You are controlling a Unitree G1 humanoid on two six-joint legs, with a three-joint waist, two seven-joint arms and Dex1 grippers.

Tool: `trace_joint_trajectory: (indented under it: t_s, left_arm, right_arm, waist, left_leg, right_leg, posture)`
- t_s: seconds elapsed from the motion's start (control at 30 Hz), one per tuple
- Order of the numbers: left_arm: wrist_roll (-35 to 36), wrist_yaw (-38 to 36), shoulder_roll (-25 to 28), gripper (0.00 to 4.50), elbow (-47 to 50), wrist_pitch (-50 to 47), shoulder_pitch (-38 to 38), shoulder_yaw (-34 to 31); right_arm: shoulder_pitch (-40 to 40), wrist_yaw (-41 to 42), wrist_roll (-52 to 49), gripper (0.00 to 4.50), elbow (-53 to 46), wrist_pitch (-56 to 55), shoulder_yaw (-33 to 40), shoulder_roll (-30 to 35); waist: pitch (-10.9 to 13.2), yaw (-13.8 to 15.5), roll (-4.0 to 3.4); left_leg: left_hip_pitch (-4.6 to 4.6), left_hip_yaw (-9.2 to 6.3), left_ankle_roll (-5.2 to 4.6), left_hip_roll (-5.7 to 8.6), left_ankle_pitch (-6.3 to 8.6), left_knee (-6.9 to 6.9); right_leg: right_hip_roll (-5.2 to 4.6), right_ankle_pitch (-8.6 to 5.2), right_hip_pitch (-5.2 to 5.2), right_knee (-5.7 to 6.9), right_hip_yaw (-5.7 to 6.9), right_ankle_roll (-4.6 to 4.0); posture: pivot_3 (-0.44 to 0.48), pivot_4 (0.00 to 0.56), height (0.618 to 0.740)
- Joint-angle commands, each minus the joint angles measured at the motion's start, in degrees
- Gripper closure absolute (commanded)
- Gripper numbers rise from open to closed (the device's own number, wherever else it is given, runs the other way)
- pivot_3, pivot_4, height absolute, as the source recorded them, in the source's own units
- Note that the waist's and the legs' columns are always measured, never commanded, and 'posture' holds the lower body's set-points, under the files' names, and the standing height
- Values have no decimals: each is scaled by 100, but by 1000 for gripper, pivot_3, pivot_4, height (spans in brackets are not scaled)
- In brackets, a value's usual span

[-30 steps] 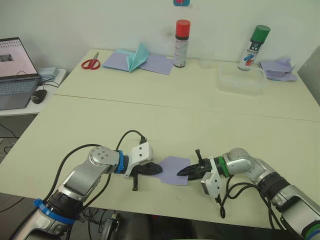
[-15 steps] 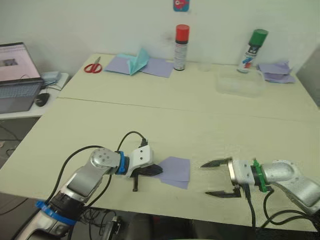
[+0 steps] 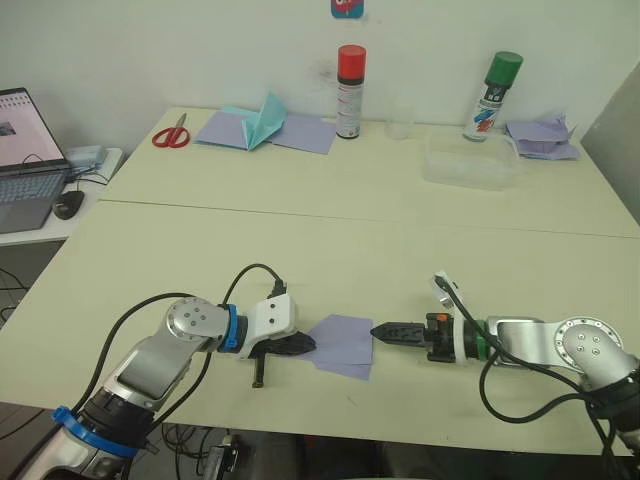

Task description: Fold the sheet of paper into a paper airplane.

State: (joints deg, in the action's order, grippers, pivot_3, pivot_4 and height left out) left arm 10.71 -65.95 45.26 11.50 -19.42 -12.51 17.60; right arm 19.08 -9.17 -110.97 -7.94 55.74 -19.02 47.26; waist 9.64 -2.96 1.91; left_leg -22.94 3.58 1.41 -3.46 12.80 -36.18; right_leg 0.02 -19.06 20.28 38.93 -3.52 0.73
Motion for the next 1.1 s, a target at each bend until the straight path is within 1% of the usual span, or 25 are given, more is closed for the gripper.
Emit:
trace_joint_trajectory:
  t_s: [0.03,0.2,0.3,0.47,0.6,0.73,0.8,0.87,1.0,1.03,1.07,1.1]
  left_arm:
    - [-235,-74,207,4500,-151,-239,271,201]
    - [-243,-49,171,4500,-103,-268,289,262]
    - [-249,-50,137,4500,-104,-278,263,295]
    - [-269,-86,129,4500,-127,-253,227,336]
    - [-277,-103,125,4500,-148,-236,204,351]
    - [-266,-145,114,4500,-155,-202,203,376]
    - [-260,-170,122,4500,-142,-231,206,392]
    - [-303,-147,153,4500,-140,-308,202,394]
    - [-332,-151,240,4500,-145,-376,199,333]
    - [-314,-152,258,4500,-129,-401,211,306]
    - [-296,-157,281,4500,-119,-417,227,278]
    - [-283,-158,301,4500,-106,-428,247,258]
  right_arm:
    - [24,-549,-203,435,180,178,247,-287]
    - [51,-1118,-203,435,415,451,621,-1141]
    - [68,-1381,-203,435,460,628,750,-1534]
    - [89,-1624,-203,435,554,812,848,-1843]
    - [139,-1632,-203,435,589,910,891,-1901]
    - [282,-1309,-132,435,527,1010,789,-1816]
    - [334,-993,225,435,479,1095,771,-1824]
    - [427,-469,876,435,390,1234,713,-1792]
    - [440,243,1763,435,327,1188,743,-1913]
    - [432,440,1974,777,287,1169,752,-1931]
    - [422,622,2170,976,245,1161,759,-1951]
    - [407,793,2358,1291,189,1151,767,-1961]
  waist:
    - [-5,-20,7]
    - [-15,-52,10]
    - [-17,-51,6]
    - [-18,-50,5]
    - [-19,-49,3]
    - [-19,-43,2]
    - [-19,-40,2]
    - [-19,-40,2]
    - [-19,-36,2]
    - [-19,-40,2]
    - [-19,-41,1]
    - [-19,-41,2]
  left_leg:
    - [2,1,0,-2,0,3]
    - [10,2,0,-15,0,12]
    - [9,2,1,-16,0,14]
    - [6,5,1,-15,0,16]
    - [6,5,1,-15,0,17]
    - [1,8,1,-14,0,18]
    - [-5,10,1,-14,0,19]
    - [-7,13,1,-13,0,21]
    - [-6,15,1,-13,1,23]
    - [-6,16,1,-14,1,24]
    - [-6,16,1,-15,1,24]
    - [-6,17,1,-15,1,25]
  right_leg:
    - [2,0,-1,0,-1,1]
    - [14,-1,0,0,-3,2]
    - [16,-1,2,0,-4,2]
    - [15,-1,5,-3,-8,2]
    - [15,-2,5,-3,-9,1]
    - [15,-2,12,-4,-12,1]
    - [15,-2,19,-5,-13,1]
    - [14,-2,22,-6,-16,1]
    - [14,-2,25,-6,-18,1]
    - [14,-2,25,-6,-18,1]
    - [14,-2,26,-6,-18,1]
    - [14,-2,28,-6,-18,1]
  posture:
    - [0,150,740]
    - [0,150,740]
    - [0,150,740]
    - [0,150,740]
    - [0,150,740]
    - [0,150,740]
    - [0,150,740]
    - [0,150,740]
    - [0,150,740]
    - [0,150,740]
    - [0,150,740]
    - [0,150,740]
